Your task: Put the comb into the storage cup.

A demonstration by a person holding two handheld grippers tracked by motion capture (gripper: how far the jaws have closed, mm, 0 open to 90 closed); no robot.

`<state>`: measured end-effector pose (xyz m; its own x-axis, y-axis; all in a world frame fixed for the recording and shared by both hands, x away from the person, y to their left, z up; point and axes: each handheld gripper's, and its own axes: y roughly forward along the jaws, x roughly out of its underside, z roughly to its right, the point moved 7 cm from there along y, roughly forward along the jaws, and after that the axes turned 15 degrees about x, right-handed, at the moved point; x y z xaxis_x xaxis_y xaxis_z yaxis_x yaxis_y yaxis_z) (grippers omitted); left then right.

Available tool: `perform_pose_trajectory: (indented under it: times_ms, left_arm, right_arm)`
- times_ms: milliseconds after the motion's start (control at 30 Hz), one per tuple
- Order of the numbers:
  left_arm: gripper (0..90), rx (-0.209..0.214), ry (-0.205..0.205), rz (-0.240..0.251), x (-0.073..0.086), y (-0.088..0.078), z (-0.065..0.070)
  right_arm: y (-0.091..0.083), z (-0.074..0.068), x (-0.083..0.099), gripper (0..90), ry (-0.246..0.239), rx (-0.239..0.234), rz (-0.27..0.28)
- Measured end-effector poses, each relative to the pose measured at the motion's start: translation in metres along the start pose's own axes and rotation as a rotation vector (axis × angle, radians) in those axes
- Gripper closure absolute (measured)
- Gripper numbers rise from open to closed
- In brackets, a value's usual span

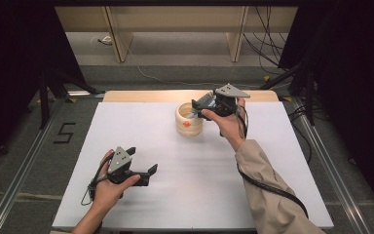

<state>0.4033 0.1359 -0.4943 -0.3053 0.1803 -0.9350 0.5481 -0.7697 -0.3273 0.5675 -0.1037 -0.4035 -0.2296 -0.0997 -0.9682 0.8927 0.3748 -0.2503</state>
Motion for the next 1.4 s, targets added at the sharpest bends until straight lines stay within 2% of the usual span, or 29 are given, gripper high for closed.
perform_pose_trajectory:
  times_ms: [500, 1000, 1400]
  left_arm:
    - [0.0, 0.002, 0.003, -0.005, 0.0, 0.0, 0.0]
    - [0.0, 0.0, 0.001, -0.002, 0.0, 0.0, 0.0]
    - [0.0, 0.0, -0.001, -0.001, 0.0, 0.0, 0.0]
  right_arm:
    - [-0.017, 0.008, 0.007, 6.9, -0.014, -0.016, -0.01]
    - [-0.031, 0.019, 0.02, 7.0, -0.037, -0.01, -0.035]
    - [-0.05, 0.032, 0.026, 7.7, -0.046, -0.001, -0.026]
